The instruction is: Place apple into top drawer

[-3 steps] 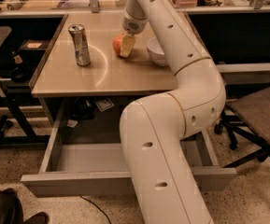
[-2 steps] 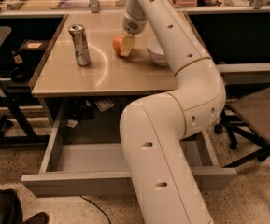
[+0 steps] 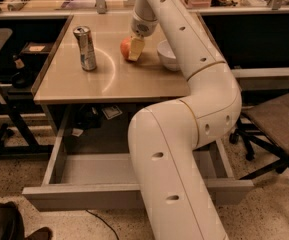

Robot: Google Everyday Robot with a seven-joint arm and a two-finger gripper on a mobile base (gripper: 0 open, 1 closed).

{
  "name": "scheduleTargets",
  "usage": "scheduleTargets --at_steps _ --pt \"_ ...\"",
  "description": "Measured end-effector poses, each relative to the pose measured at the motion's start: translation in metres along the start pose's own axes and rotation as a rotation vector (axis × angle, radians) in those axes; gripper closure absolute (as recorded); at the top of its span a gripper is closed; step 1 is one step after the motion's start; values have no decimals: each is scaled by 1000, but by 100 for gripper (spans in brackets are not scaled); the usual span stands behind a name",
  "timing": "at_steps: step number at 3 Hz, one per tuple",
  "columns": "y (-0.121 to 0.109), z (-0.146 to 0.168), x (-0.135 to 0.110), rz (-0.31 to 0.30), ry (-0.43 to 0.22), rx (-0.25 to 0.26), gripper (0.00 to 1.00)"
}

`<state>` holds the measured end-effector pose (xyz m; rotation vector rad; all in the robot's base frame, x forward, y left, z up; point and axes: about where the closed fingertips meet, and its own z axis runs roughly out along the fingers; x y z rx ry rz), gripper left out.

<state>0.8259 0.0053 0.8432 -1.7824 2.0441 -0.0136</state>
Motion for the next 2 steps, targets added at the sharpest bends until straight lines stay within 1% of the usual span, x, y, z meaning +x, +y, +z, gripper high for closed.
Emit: scheduleTargets --at_steps 1,2 --pt "-5 -10 -3 7 -8 27 100" --pt "-6 -27 -2 37 -37 38 100"
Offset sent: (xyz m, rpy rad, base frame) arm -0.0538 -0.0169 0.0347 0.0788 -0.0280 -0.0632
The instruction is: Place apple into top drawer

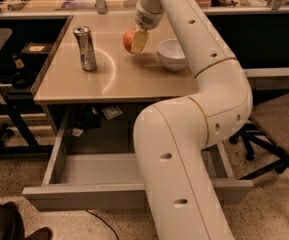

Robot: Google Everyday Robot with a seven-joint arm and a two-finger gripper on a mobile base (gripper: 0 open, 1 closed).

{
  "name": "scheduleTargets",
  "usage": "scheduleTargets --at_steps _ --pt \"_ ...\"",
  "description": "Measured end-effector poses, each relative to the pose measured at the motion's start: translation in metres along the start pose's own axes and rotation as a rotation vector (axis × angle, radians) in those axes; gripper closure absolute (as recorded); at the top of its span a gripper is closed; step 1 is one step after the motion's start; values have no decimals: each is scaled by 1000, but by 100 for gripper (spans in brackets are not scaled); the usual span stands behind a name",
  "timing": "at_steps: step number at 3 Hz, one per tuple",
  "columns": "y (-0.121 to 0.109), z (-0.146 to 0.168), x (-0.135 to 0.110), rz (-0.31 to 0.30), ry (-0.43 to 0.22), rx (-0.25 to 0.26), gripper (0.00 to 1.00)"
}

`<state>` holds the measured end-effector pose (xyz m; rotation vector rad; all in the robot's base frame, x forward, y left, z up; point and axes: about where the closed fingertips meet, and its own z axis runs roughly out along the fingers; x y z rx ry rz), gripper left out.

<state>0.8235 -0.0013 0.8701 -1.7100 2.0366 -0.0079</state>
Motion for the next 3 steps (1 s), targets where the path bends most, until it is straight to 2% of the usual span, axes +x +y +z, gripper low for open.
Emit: scheduleTargets --at_steps 2,3 --pt "9 -37 11 43 -16 -1 100" --pt "25 -53 20 68 -36 -12 100"
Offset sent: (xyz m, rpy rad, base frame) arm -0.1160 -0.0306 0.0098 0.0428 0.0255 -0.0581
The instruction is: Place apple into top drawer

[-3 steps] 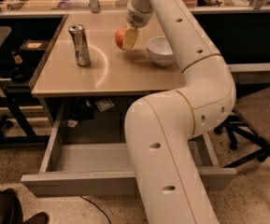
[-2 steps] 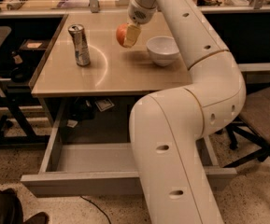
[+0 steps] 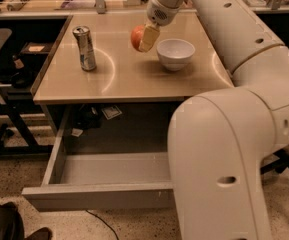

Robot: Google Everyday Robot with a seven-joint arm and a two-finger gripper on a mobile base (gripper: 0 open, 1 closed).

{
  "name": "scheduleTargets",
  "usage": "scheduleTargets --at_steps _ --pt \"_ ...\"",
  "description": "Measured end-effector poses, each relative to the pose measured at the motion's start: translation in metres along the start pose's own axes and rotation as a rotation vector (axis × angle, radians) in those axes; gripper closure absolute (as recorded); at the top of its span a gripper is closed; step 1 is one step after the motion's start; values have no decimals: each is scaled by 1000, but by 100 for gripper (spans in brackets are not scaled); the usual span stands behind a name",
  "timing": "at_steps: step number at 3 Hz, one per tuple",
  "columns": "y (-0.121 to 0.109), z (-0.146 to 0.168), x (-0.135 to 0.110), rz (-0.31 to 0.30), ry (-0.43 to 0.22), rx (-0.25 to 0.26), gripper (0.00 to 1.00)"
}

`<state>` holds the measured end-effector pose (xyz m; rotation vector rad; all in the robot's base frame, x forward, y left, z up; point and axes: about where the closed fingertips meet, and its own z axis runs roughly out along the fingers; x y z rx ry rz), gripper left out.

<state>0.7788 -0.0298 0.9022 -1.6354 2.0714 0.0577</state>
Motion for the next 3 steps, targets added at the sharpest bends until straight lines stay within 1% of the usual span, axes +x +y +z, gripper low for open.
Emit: scheduleTargets --at_steps 1,2,3 --pt "21 -28 4 -20 -57 16 100" --pt "43 -11 9 -29 -36 -31 100" --pt "43 -11 9 -29 -35 -31 100"
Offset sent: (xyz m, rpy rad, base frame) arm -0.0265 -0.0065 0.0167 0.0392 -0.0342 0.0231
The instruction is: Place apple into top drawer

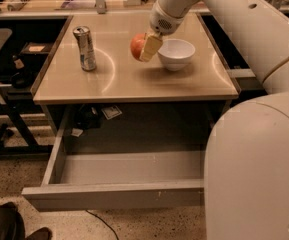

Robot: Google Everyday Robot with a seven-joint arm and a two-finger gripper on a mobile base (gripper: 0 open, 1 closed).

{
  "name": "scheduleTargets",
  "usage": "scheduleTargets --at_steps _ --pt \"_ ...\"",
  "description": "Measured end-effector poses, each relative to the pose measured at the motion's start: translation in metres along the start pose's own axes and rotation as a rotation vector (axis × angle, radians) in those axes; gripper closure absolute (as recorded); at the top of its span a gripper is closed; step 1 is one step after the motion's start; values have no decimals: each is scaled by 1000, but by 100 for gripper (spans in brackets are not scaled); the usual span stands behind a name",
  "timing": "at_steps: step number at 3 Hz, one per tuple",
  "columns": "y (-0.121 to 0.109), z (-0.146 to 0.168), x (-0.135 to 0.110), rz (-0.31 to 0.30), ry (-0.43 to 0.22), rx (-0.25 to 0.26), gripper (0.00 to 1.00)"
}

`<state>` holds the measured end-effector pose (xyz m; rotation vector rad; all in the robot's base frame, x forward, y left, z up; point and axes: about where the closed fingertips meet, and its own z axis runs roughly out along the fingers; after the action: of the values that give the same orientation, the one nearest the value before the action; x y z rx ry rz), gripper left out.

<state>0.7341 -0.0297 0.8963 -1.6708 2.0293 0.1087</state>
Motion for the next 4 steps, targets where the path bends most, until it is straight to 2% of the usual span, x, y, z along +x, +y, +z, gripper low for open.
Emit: scheduleTargets --at_steps 1,2,4 --pt "14 -15 -1 0 13 6 100" --pt "42 -41 1 18 33 25 100" --pt "102 -74 15 84 72 48 100"
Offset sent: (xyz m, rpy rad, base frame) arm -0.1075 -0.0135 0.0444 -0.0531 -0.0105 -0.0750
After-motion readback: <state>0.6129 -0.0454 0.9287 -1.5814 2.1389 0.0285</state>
